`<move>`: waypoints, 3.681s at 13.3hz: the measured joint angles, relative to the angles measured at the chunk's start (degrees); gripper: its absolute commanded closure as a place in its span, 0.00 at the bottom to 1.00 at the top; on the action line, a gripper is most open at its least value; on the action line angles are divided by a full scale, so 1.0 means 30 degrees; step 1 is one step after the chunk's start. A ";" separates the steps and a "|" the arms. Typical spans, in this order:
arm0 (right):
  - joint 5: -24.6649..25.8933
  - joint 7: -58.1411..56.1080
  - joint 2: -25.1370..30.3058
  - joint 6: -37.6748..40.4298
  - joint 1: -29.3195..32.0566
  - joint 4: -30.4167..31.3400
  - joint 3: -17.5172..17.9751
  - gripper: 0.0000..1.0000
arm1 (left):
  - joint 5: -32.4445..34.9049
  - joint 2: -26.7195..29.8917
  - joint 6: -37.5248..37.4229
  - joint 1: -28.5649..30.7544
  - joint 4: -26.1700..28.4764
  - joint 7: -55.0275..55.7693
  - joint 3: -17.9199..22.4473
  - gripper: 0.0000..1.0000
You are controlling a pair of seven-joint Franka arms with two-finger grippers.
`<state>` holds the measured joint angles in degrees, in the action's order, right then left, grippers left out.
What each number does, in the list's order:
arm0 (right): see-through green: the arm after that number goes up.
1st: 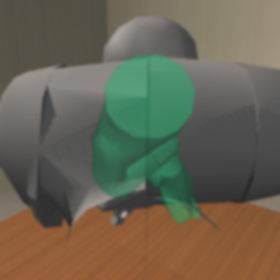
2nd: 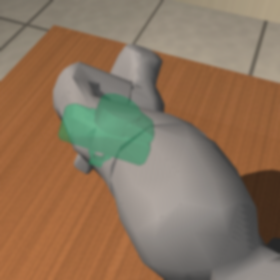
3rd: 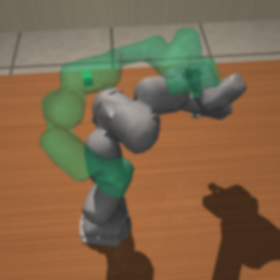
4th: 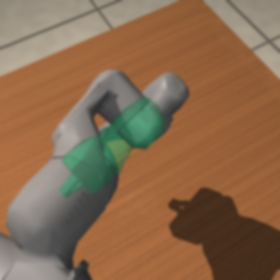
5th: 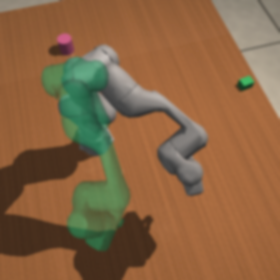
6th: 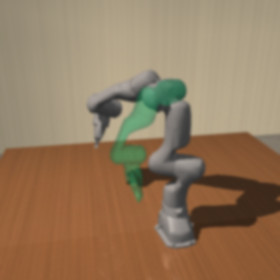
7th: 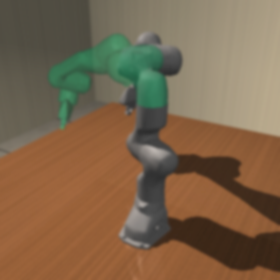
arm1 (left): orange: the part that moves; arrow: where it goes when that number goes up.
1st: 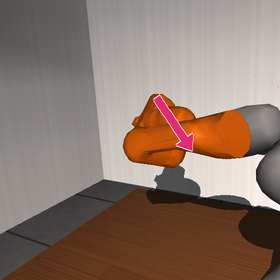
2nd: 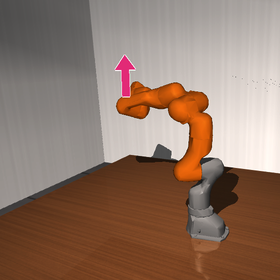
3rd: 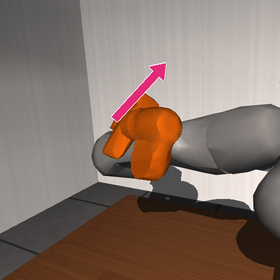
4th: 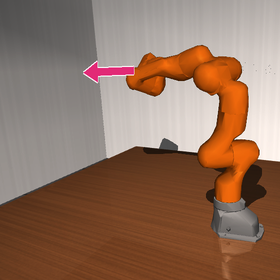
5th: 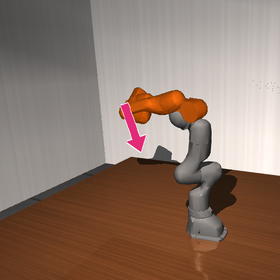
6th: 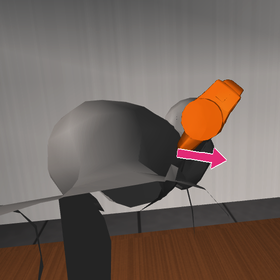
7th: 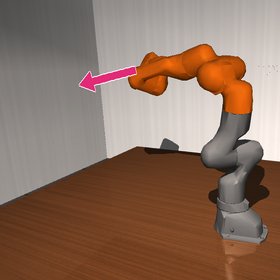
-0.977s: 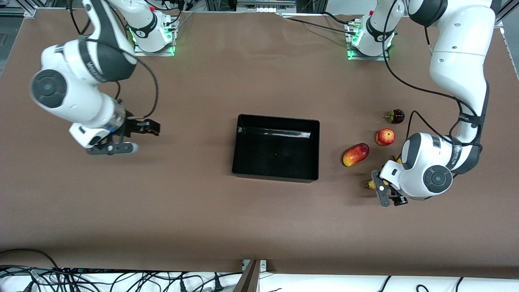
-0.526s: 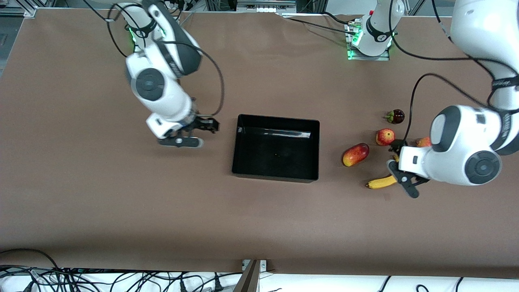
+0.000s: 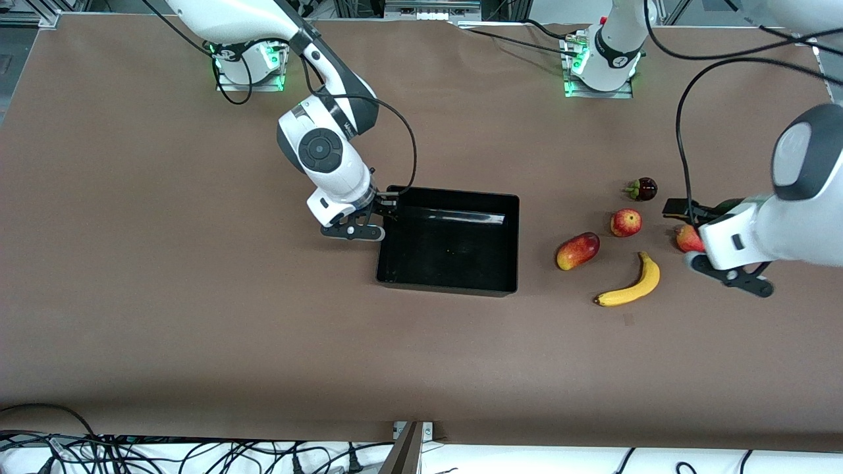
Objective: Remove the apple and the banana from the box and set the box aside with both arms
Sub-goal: 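Grip the tray rim with the right gripper while the left gripper withdraws, then drag the empty black tray away from the fruits with the right gripper, then release the tray and raise the right gripper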
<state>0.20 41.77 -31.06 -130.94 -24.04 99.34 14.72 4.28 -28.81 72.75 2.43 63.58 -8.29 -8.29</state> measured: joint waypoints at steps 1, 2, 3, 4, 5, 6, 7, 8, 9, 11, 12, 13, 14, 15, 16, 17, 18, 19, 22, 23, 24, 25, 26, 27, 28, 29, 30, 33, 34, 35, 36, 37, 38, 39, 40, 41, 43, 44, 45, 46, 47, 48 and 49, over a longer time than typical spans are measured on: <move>0.0252 0.0000 -0.0232 -0.0230 -0.0068 -0.0004 -0.0001 0.35 | -0.0238 0.0686 0.0514 -0.0013 0.0415 0.1565 0.0203 0.00; 0.0472 0.0000 -0.0498 -0.0497 -0.0097 -0.0004 -0.0001 0.54 | -0.0577 0.1618 0.1512 -0.0064 0.1301 0.3000 0.0509 0.00; 0.0622 0.0000 -0.0764 -0.0827 -0.0101 -0.0007 -0.0006 0.77 | -0.0913 0.2816 0.2856 -0.0199 0.2664 0.4055 0.0962 0.00; 0.0693 0.0000 -0.0993 -0.1046 -0.0101 -0.0010 -0.0017 1.00 | -0.1052 0.4002 0.4166 -0.0415 0.4099 0.4480 0.1474 0.00; 0.0746 -0.0009 -0.1163 -0.1157 -0.0102 -0.0015 -0.0030 1.00 | -0.1099 0.5160 0.5199 -0.0640 0.5542 0.4662 0.1909 0.00; 0.0756 -0.0024 -0.1265 -0.1206 -0.0100 -0.0022 -0.0061 1.00 | -0.1126 0.6249 0.5981 -0.0799 0.6950 0.4815 0.2168 0.00; 0.0757 -0.0047 -0.1295 -0.1261 -0.0092 -0.0063 -0.0107 1.00 | -0.1133 0.7344 0.6737 -0.0978 0.8365 0.4936 0.2315 0.00; 0.0756 -0.0069 -0.1286 -0.1265 -0.0024 -0.0146 -0.0177 1.00 | -0.1134 0.8286 0.7242 -0.1137 0.9558 0.5014 0.2343 0.00; 0.0757 -0.0323 -0.1243 -0.1235 0.0203 -0.0225 -0.0232 1.00 | -0.1134 0.8981 0.7406 -0.1266 1.0399 0.5049 0.2342 0.00; 0.0757 -0.1270 -0.0978 -0.0901 0.1008 -0.0348 -0.0311 1.00 | -0.1134 0.9654 0.7414 -0.1439 1.1176 0.5049 0.2319 0.00; 0.0757 -0.1730 -0.0705 -0.0419 0.1410 -0.0367 -0.0326 1.00 | -0.1134 0.9716 0.7413 -0.1484 1.1265 0.5049 0.2266 0.00; 0.0758 -0.2279 -0.0360 0.0127 0.1743 -0.0386 -0.0338 1.00 | -0.1134 0.9714 0.7413 -0.1529 1.1291 0.5049 0.2203 0.00; 0.0759 -0.2964 0.0154 0.1042 0.2108 -0.0397 -0.0361 1.00 | -0.1134 0.9714 0.7413 -0.1571 1.1316 0.5049 0.2146 0.00; 0.0757 -0.3802 0.0819 0.2204 0.2565 -0.0376 -0.0378 1.00 | -0.1134 0.9713 0.7413 -0.1581 1.1325 0.5049 0.2097 0.00; 0.0752 -0.5005 0.1592 0.3277 0.3169 -0.0298 -0.0409 1.00 | -0.1134 0.9715 0.7405 -0.1581 1.1325 0.5049 0.2077 0.00; 0.0746 -0.6382 0.2378 0.4091 0.3918 -0.0131 -0.0447 1.00 | -0.1134 0.9714 0.7371 -0.1581 1.1326 0.5049 0.2066 0.00; 0.0740 -0.7808 0.3077 0.4567 0.4725 0.0048 -0.0485 1.00 | -0.1134 0.9715 0.7300 -0.1581 1.1326 0.5049 0.2058 0.00; 0.0716 -0.9077 0.3674 0.4905 0.5527 0.0284 -0.0518 1.00 | -0.1134 0.9715 0.7244 -0.1581 1.1326 0.5049 0.2053 0.00; 0.0689 -1.1602 0.4526 0.5357 0.7049 0.1770 -0.1126 1.00 | -0.1134 0.9729 0.7235 -0.1602 1.1291 0.5049 0.1778 0.00; 0.0673 -1.2456 0.4554 0.5335 0.7290 0.2098 -0.1540 1.00 | -0.1134 0.9735 0.7235 -0.1617 1.1273 0.5049 0.1696 0.00; 0.0632 -1.3197 0.4569 0.5273 0.7508 0.2515 -0.1972 1.00 | -0.1134 0.9740 0.7235 -0.1640 1.1262 0.5049 0.1677 0.00; 0.0596 -1.4038 0.4576 0.4909 0.7695 0.3037 -0.2483 1.00 | -0.1134 0.9744 0.7235 -0.1647 1.1259 0.5049 0.1677 0.00; 0.0460 -1.5047 0.4570 0.4242 0.7869 0.3608 -0.3029 1.00 | -0.1134 0.9746 0.7235 -0.1646 1.1258 0.5049 0.1681 0.00; 0.0219 -1.5884 0.4560 0.3641 0.8029 0.4120 -0.3459 1.00 | -0.1134 0.9747 0.7235 -0.1647 1.1257 0.5049 0.1685 0.00; 0.0048 -1.6386 0.4554 0.3083 0.8172 0.4584 -0.3707 1.00 | -0.1134 0.9746 0.7234 -0.1646 1.1257 0.5049 0.1685 0.00; 0.0012 -1.6515 0.4548 0.2613 0.8231 0.4967 -0.3872 1.00 | -0.1134 0.9746 0.7234 -0.1647 1.1257 0.5049 0.1685 0.00; 0.0000 -1.6519 0.4539 0.2129 0.8234 0.5316 -0.4040 1.00 | -0.1134 0.9747 0.7234 -0.1646 1.1257 0.5049 0.1685 0.00; -0.0493 -1.6531 0.4514 0.0317 0.8377 0.6639 -0.4806 1.00 | -0.1134 0.9747 0.7231 -0.1647 1.1256 0.5049 0.1686 0.00; -0.0750 -1.6601 0.4494 0.0034 0.8511 0.6980 -0.5073 1.00 | -0.1134 0.9747 0.7226 -0.1646 1.1256 0.5049 0.1686 0.00; -0.0883 -1.6677 0.4467 -0.0122 0.8645 0.7204 -0.5296 1.00 | -0.1134 0.9747 0.7225 -0.1647 1.1256 0.5049 0.1686 0.00; -0.0939 -1.6713 0.4428 -0.0172 0.8752 0.7319 -0.5428 1.00 | -0.1134 0.9747 0.7222 -0.1646 1.1256 0.5049 0.1687 0.00; -0.0991 -1.6733 0.4368 -0.0250 0.8794 0.7371 -0.5531 1.00 | -0.1134 0.9747 0.7215 -0.1647 1.1256 0.5049 0.1686 0.00; -0.1020 -1.6773 0.4284 -0.0370 0.8797 0.7387 -0.5585 1.00 | -0.1134 0.9747 0.7210 -0.1646 1.1256 0.5049 0.1687 0.00; -0.1020 -1.6810 0.4228 -0.0488 0.8798 0.7474 -0.5610 1.00 | -0.1134 0.9747 0.7206 -0.1646 1.1256 0.5049 0.1687 0.00; -0.1020 -1.6852 0.4231 -0.0714 0.8798 0.7654 -0.5620 0.74 | -0.1133 0.9747 0.7191 -0.1646 1.1256 0.5049 0.1687 0.00; -0.1020 -1.6888 0.4257 -0.0871 0.8798 0.7776 -0.5622 0.18 | -0.1134 0.9747 0.7154 -0.1646 1.1256 0.5049 0.1687 0.00; -0.1021 -1.6873 0.4191 -0.1071 0.8799 0.7835 -0.5637 0.00 | -0.1134 0.9747 0.7123 -0.1646 1.1255 0.5049 0.1687 0.00; -0.1021 -1.6872 0.4189 -0.1180 0.8797 0.7824 -0.5632 0.00 | -0.1134 0.9747 0.7119 -0.1647 1.1254 0.5049 0.1687 0.00; -0.1020 -1.6872 0.4256 -0.1263 0.8797 0.7737 -0.5616 0.00 | -0.1134 0.9747 0.7112 -0.1646 1.1254 0.5049 0.1688 0.00; -0.1020 -1.6871 0.4363 -0.1195 0.8796 0.7501 -0.5591 0.00 | -0.1134 0.9747 0.7101 -0.1646 1.1253 0.5049 0.1688 0.00; -0.1021 -1.6869 0.4572 -0.0802 0.8794 0.7077 -0.5541 0.00 | -0.1134 0.9747 0.7091 -0.1646 1.1251 0.5049 0.1688 0.00; -0.1021 -1.6792 0.4872 0.0122 0.8791 0.6420 -0.5375 0.00 | -0.1134 0.9747 0.7089 -0.1647 1.1247 0.5049 0.1687 0.00; -0.1021 -1.6549 0.5263 0.1472 0.8785 0.5555 -0.5139 0.00 | -0.1134 0.9748 0.7086 -0.1647 1.1244 0.5049 0.1688 0.00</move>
<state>-2.86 -7.88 -15.28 -126.52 2.32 116.00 -0.70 0.88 0.44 94.01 -2.51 97.31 6.86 -3.23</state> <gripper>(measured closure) 0.141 0.000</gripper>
